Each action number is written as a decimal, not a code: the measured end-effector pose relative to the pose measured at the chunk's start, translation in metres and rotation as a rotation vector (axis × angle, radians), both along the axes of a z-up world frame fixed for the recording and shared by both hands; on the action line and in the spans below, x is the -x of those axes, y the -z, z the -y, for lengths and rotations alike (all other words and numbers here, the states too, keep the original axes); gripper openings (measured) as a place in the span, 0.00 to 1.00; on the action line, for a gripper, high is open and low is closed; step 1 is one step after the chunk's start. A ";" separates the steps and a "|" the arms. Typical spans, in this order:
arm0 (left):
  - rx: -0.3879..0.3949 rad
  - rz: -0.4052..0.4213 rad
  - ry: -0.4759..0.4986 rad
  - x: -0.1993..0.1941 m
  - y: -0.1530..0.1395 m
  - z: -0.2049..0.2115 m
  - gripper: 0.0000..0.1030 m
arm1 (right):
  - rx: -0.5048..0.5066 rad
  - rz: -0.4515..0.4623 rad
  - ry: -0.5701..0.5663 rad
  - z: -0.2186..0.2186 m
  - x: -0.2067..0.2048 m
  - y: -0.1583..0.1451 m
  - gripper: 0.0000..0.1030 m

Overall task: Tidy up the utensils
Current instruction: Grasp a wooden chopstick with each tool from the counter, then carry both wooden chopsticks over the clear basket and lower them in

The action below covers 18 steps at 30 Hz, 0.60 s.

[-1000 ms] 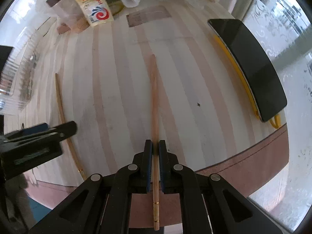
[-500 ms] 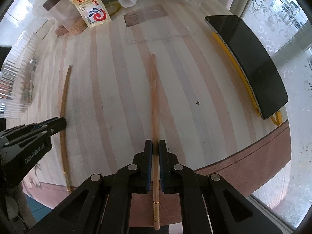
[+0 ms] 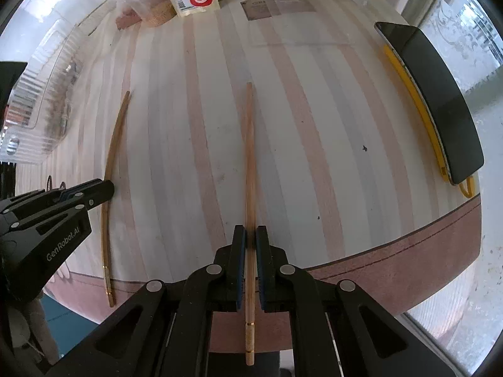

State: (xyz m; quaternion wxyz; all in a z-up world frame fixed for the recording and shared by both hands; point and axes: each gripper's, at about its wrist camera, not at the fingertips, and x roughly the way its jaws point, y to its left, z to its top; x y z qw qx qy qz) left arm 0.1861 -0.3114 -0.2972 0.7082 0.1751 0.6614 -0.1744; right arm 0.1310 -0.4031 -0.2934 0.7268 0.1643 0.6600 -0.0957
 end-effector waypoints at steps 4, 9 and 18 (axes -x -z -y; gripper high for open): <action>0.026 -0.012 -0.015 -0.011 0.008 -0.012 0.05 | 0.015 -0.007 -0.013 -0.003 -0.003 -0.001 0.07; 0.039 0.010 -0.011 -0.020 0.005 -0.031 0.04 | 0.017 0.020 0.011 -0.019 -0.011 0.004 0.06; 0.119 0.138 -0.004 -0.026 -0.074 -0.060 0.04 | -0.036 0.168 0.025 -0.029 -0.013 -0.053 0.06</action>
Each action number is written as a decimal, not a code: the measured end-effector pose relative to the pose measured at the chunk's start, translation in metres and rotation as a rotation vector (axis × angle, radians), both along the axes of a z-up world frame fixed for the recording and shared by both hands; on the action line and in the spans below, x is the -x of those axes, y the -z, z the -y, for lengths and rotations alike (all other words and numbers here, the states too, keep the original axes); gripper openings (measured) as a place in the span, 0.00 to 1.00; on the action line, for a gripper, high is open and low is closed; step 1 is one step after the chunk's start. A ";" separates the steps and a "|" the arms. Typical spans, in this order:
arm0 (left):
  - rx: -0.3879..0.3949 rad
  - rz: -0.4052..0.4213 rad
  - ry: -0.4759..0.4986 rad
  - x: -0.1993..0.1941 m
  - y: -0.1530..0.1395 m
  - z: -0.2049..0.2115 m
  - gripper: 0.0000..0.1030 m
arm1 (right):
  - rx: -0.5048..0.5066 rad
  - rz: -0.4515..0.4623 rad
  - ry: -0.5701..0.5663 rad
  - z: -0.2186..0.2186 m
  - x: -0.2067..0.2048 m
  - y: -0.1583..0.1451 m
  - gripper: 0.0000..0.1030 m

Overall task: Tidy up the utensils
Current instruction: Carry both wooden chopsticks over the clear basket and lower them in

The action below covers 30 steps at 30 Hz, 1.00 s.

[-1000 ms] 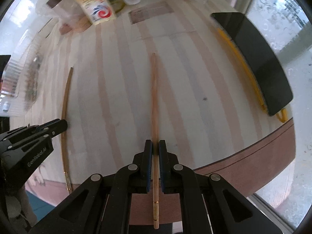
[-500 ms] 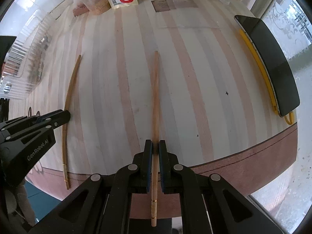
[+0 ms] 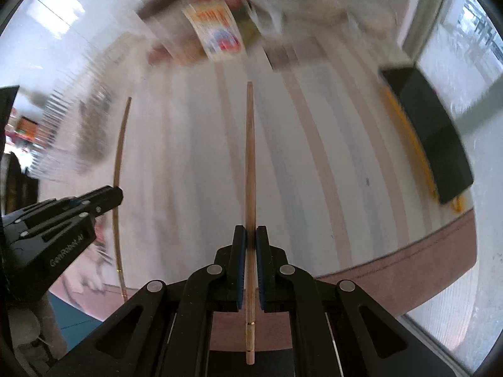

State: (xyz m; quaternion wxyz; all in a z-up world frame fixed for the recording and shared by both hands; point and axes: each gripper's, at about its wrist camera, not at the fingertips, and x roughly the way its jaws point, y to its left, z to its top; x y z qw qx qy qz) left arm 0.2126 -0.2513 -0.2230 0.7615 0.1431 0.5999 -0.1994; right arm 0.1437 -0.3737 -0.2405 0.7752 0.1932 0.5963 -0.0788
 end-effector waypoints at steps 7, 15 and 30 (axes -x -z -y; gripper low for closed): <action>0.117 0.122 -0.067 -0.041 -0.100 -0.023 0.04 | -0.071 0.169 -0.058 -0.015 -0.041 -0.081 0.06; 0.174 0.210 -0.192 -0.123 -0.168 -0.095 0.04 | -0.227 0.281 -0.131 -0.063 -0.142 -0.128 0.06; 0.087 0.003 -0.306 -0.237 -0.088 -0.186 0.09 | -0.167 0.072 -0.274 -0.187 -0.310 -0.064 0.09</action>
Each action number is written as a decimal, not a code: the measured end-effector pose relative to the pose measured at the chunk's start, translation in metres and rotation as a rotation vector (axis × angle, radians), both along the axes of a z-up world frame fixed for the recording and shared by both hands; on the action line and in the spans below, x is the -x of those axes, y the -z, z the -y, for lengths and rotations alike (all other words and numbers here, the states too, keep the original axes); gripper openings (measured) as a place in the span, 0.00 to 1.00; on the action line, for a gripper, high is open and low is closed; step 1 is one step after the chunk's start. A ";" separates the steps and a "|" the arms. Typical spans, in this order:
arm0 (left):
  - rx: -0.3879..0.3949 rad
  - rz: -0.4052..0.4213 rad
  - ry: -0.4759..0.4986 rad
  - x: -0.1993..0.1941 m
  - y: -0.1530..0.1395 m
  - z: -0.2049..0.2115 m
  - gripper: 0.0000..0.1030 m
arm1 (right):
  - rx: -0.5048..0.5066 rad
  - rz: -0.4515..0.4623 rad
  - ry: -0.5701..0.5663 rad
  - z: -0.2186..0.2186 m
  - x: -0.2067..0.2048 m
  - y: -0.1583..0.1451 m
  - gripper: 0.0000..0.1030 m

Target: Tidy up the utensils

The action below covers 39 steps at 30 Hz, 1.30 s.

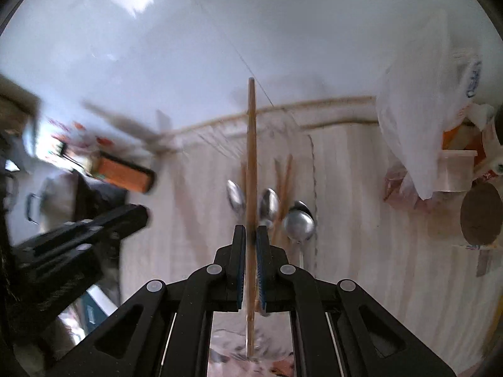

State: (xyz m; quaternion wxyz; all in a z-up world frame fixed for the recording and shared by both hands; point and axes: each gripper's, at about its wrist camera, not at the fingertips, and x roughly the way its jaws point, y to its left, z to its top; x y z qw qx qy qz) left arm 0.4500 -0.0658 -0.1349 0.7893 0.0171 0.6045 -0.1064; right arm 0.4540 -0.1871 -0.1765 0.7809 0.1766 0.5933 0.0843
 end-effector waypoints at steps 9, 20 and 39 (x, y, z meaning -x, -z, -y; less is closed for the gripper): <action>-0.124 0.175 -0.081 0.049 0.006 -0.037 0.80 | 0.232 0.070 0.049 0.005 0.049 -0.007 0.68; -0.153 0.229 -0.071 0.089 0.022 -0.043 1.00 | 0.486 0.127 0.100 0.001 0.115 -0.006 1.00; -0.116 0.470 -0.157 0.270 -0.115 -0.064 1.00 | 0.512 0.431 0.127 -0.013 0.292 -0.139 1.00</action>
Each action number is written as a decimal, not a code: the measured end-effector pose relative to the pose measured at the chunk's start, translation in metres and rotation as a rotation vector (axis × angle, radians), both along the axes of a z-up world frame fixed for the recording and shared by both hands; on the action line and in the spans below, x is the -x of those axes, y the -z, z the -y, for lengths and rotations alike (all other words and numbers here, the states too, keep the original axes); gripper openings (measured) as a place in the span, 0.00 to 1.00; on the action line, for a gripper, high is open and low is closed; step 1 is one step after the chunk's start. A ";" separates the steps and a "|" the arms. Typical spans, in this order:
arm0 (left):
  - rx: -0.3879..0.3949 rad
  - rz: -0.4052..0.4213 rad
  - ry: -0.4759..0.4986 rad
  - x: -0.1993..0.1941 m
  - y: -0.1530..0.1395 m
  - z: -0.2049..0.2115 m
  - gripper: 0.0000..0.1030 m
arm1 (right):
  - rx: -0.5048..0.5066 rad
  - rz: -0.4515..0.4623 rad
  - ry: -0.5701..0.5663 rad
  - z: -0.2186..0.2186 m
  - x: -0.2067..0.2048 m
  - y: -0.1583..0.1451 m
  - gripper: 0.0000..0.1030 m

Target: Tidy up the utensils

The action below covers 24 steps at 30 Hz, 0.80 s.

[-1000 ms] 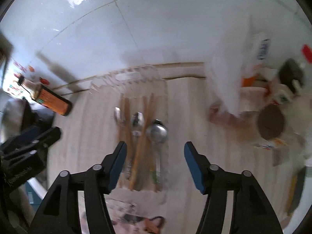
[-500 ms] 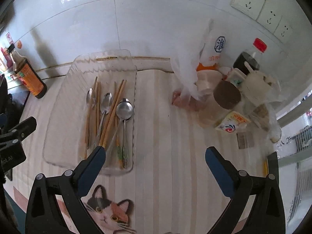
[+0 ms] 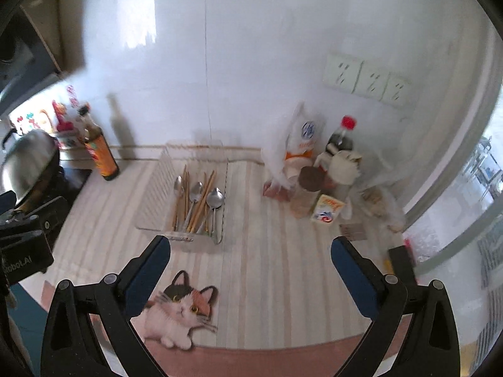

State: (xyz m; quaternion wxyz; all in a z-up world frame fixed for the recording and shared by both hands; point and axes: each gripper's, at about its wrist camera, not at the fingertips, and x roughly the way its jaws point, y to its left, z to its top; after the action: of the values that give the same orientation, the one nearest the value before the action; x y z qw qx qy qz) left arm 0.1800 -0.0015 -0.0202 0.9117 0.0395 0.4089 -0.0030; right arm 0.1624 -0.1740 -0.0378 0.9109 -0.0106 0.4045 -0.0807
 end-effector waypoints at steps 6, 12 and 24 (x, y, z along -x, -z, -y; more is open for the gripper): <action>0.021 0.064 0.002 0.064 -0.036 -0.007 1.00 | 0.004 0.100 0.013 0.003 0.068 -0.048 1.00; 0.036 0.102 -0.002 0.093 -0.057 -0.012 1.00 | 0.012 0.156 0.014 -0.003 0.110 -0.080 1.00; 0.046 0.125 -0.017 0.100 -0.064 -0.020 1.00 | 0.022 0.190 0.040 -0.002 0.123 -0.097 1.00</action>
State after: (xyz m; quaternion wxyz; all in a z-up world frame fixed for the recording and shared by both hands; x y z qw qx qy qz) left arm 0.0800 0.0183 0.0437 0.9362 0.0154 0.3512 -0.0023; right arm 0.0398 -0.1725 0.0589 0.9431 -0.0048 0.3157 -0.1042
